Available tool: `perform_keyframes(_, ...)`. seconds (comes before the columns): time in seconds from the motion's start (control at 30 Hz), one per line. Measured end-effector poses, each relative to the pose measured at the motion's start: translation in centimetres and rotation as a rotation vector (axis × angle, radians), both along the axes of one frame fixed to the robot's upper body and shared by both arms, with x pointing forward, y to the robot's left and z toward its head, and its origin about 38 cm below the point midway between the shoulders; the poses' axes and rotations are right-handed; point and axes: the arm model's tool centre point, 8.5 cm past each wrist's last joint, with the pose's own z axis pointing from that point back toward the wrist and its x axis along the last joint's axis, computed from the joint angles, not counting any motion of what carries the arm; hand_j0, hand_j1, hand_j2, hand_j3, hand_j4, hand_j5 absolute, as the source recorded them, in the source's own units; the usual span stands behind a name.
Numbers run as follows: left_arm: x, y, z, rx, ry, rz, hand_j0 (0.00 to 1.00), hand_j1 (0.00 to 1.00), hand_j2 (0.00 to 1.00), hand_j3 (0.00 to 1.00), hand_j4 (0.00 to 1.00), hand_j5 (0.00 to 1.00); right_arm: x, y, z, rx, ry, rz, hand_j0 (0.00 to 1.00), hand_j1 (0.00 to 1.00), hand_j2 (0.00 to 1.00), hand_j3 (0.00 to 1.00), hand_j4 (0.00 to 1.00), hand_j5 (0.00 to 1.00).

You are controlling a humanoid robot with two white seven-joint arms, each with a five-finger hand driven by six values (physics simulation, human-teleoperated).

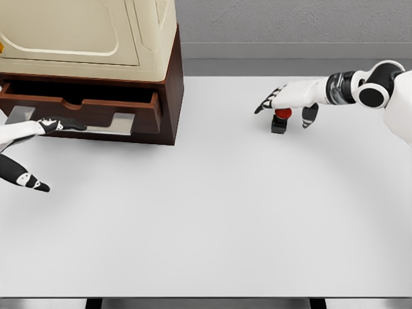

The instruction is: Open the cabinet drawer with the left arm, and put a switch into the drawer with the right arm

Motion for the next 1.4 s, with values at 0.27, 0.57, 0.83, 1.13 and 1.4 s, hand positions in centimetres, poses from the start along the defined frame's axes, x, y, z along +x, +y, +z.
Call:
perform_keyframes(0.27,-0.7,0.4,0.3,0.002,0.01,-0.024,1.0,1.0,1.0,1.0,1.0,1.0,0.0,0.1,-0.2,-0.003,0.003,0.001,1.0,1.0,1.0,1.0,1.0,1.0)
perform_keyframes(0.57,-1.2,0.8,0.6,-0.003,0.022,-0.038,1.0,1.0,1.0,1.0,1.0,1.0,0.0,0.1,-0.1,-0.005,0.002,0.003,0.88,0.88,0.88,0.88,0.88,0.88)
perform_keyframes(0.83,-1.9,1.2,0.7,-0.002,0.042,-0.065,1.0,1.0,1.0,1.0,1.0,1.0,0.0,0.3,-0.2,-0.007,0.003,0.006,0.97,0.97,0.97,0.97,0.97,0.97)
perform_keyframes(1.13,-2.4,1.5,0.9,-0.004,0.064,-0.087,1.0,1.0,1.0,1.0,1.0,1.0,0.0,0.4,-0.2,-0.009,0.002,0.008,0.97,0.97,0.97,0.97,0.97,0.97)
perform_keyframes(1.4,-3.0,2.0,1.3,-0.008,0.075,-0.106,1.0,1.0,1.0,1.0,1.0,1.0,0.0,0.3,-0.2,-0.009,0.002,0.007,0.97,0.97,0.97,0.97,0.97,0.97)
